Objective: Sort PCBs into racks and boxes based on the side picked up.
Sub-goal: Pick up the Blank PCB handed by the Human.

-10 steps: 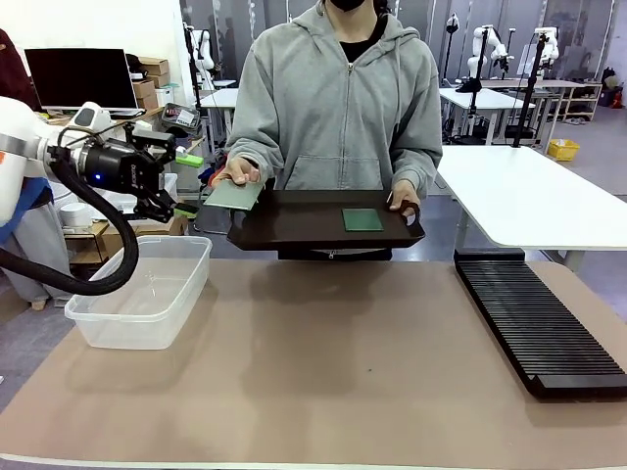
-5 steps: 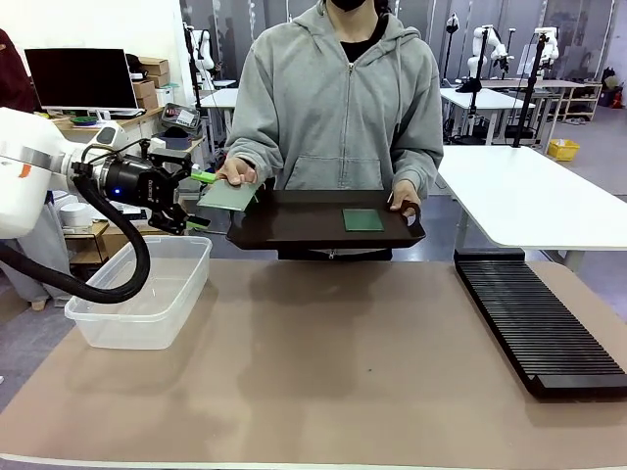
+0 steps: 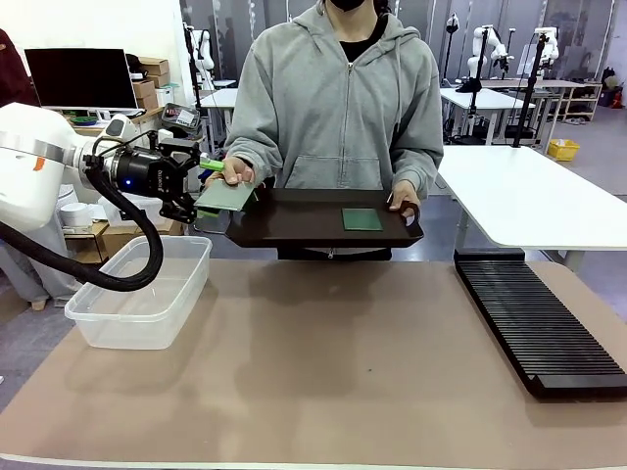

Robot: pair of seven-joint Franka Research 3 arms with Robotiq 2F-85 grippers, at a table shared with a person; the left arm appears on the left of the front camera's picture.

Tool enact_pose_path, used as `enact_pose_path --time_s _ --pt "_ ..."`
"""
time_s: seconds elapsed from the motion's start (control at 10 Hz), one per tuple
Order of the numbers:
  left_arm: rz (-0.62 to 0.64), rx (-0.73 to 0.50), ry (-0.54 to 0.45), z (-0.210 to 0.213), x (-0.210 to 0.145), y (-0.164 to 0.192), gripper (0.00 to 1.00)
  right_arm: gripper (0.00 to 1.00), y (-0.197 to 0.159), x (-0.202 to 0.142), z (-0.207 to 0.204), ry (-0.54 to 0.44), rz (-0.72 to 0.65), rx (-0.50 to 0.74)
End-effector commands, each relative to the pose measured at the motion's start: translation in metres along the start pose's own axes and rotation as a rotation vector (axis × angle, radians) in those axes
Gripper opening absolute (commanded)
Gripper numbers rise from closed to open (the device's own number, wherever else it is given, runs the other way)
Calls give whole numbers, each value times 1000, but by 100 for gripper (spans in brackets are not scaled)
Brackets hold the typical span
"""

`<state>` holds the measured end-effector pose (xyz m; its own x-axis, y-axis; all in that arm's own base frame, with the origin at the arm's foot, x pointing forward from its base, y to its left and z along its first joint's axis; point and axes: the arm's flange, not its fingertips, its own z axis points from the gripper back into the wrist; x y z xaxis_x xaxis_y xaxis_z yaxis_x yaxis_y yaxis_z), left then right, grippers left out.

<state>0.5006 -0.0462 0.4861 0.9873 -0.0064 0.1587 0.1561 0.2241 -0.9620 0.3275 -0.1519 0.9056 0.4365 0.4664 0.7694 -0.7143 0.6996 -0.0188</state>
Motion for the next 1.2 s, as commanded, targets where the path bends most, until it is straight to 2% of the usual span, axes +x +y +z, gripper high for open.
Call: enact_pose_path --time_s 0.0,0.1,0.2,0.5,1.1 --pt "-35 -16 23 1 2 2 40 100 3 -1 -1 -6 5 17" --pt "-36 -16 24 1 3 2 25 100 3 -1 -1 -6 5 17" --pt "-34 -16 31 3 3 2 0 100 3 -1 -1 -6 5 17" --pt "-38 -16 34 3 1 1 2 100 3 -1 -1 -6 5 17" --pt "-18 -31 44 3 2 3 0 100 3 -1 -1 -6 5 17"
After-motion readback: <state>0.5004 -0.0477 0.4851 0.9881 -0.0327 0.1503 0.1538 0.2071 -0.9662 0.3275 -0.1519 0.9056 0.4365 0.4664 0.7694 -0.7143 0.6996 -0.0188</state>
